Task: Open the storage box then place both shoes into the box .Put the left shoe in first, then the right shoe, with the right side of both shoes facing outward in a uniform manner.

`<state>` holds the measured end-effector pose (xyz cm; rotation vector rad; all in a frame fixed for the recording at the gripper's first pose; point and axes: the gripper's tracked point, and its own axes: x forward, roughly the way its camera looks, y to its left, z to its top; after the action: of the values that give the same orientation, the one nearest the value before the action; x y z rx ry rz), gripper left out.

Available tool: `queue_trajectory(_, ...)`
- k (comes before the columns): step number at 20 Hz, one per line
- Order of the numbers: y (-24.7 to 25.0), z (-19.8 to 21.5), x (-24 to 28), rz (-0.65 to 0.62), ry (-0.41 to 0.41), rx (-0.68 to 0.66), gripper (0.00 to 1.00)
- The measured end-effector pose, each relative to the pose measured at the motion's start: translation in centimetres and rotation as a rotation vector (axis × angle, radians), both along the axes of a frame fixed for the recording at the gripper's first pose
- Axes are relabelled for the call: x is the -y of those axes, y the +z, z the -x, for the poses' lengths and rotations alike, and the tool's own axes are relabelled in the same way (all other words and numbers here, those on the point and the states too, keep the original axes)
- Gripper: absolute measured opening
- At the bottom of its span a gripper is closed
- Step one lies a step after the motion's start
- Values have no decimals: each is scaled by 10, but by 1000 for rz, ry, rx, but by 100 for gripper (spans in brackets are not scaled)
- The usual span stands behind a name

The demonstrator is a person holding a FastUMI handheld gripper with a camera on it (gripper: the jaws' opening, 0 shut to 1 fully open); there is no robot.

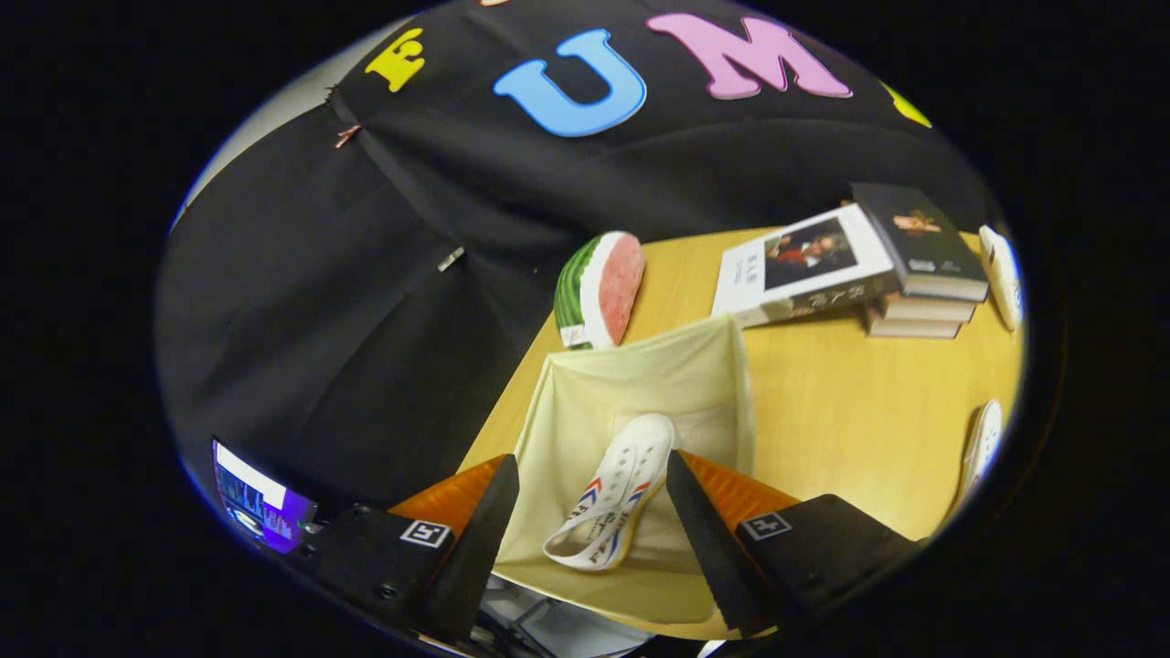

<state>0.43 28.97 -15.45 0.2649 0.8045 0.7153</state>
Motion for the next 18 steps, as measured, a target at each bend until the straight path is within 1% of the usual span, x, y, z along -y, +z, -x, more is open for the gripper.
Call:
queue_trajectory(2,23,-17,33,-11,-47,66,98)
queue_trajectory(4,37,-34,82,5,-98,114,99)
queue_trajectory(8,38,-63,169,66,-200,173,98)
queue_trajectory(11,23,-73,242,132,-269,182,98)
queue_trajectory(14,6,-76,311,180,-339,156,98)
queue_trajectory(18,-28,-74,386,264,-389,124,99)
